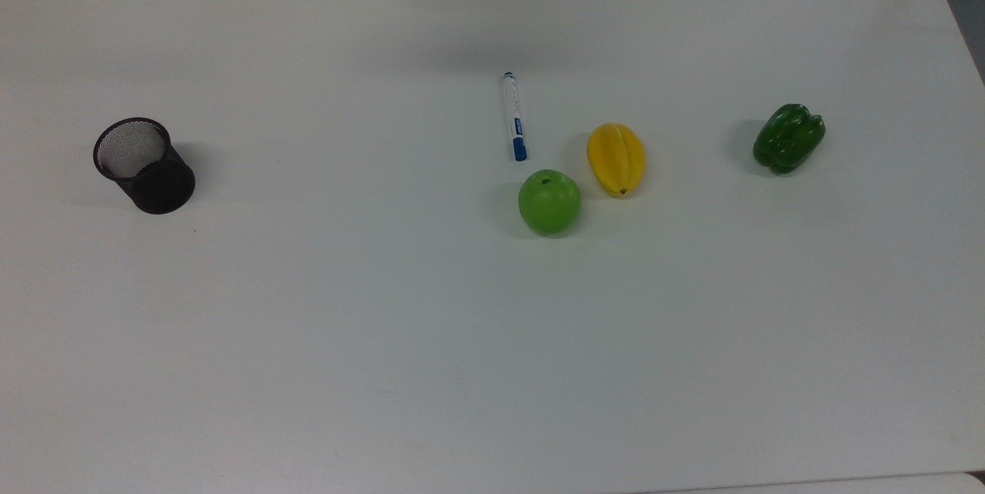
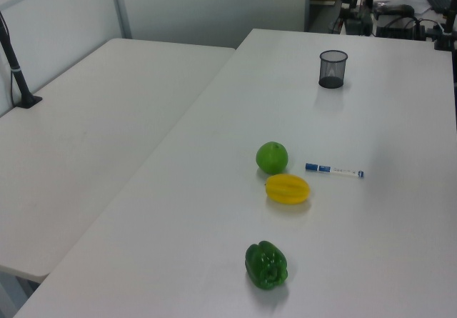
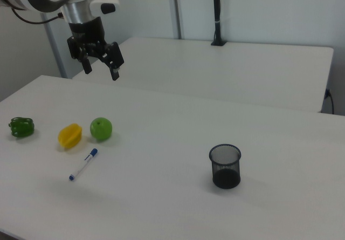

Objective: Place marker

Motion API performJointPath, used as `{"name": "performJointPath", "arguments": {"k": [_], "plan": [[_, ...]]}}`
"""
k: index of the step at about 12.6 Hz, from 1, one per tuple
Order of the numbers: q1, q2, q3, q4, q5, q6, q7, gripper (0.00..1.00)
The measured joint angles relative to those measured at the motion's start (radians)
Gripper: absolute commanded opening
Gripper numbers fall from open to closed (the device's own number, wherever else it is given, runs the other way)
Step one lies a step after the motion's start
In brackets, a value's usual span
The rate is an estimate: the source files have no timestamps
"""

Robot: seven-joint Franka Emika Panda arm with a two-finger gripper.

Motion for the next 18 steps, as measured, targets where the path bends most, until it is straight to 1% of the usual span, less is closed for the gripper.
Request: {"name": "performJointPath", "arguments": {"k": [10,13,16,17,18], "plan": [[0.001,-0.002,0.0,-0.002,0.002,-0.004,0.0,1.0],[0.002,-0.006,0.0,-0.015,0.034,-0.012,-0.003,1.0],[0.022,-0.008,0.001,-0.032,0.037,-0.112,-0.106,1.0],[0.032,-0.009,0.001,-0.043,0.037,-0.134,-0.157,1.0],[0.045,-0.01,0.001,-0.061,0.037,-0.143,-0.177,1.0]]}}
